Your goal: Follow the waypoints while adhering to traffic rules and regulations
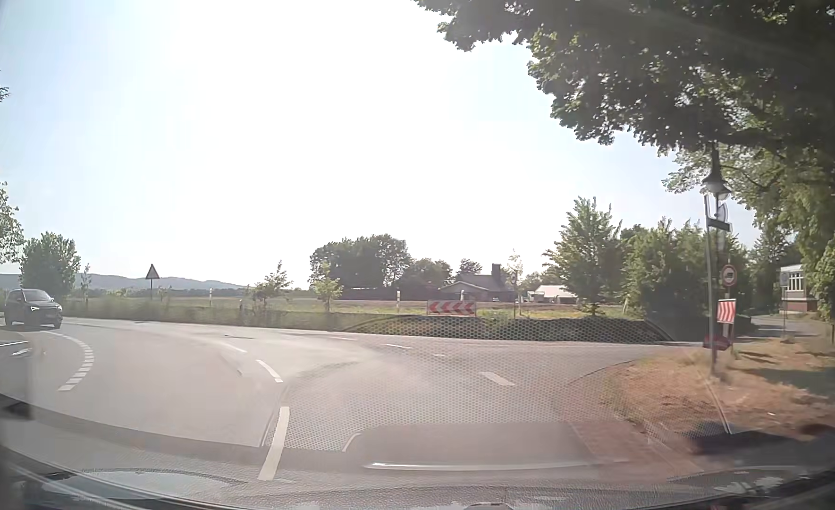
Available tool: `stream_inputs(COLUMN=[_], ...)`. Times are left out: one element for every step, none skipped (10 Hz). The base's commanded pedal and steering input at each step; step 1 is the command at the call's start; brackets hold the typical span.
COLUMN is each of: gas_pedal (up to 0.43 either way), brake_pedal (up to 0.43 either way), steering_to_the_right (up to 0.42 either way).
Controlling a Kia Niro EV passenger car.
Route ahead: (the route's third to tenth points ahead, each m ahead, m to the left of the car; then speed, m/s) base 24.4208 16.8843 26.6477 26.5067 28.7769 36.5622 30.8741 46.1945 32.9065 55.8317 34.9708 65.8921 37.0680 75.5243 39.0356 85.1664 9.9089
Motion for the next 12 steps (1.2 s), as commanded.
stream_inputs(gas_pedal=[0.110,0.098,0.098,0.098,0.098,0.098,0.098,0.098,0.098,0.098,0.098,0.118], brake_pedal=[0.000,0.000,0.000,0.000,0.000,0.000,0.000,0.000,0.000,0.000,0.000,0.000], steering_to_the_right=[-0.136,-0.146,-0.157,-0.164,-0.169,-0.175,-0.185,-0.193,-0.199,-0.200,-0.199,-0.195])
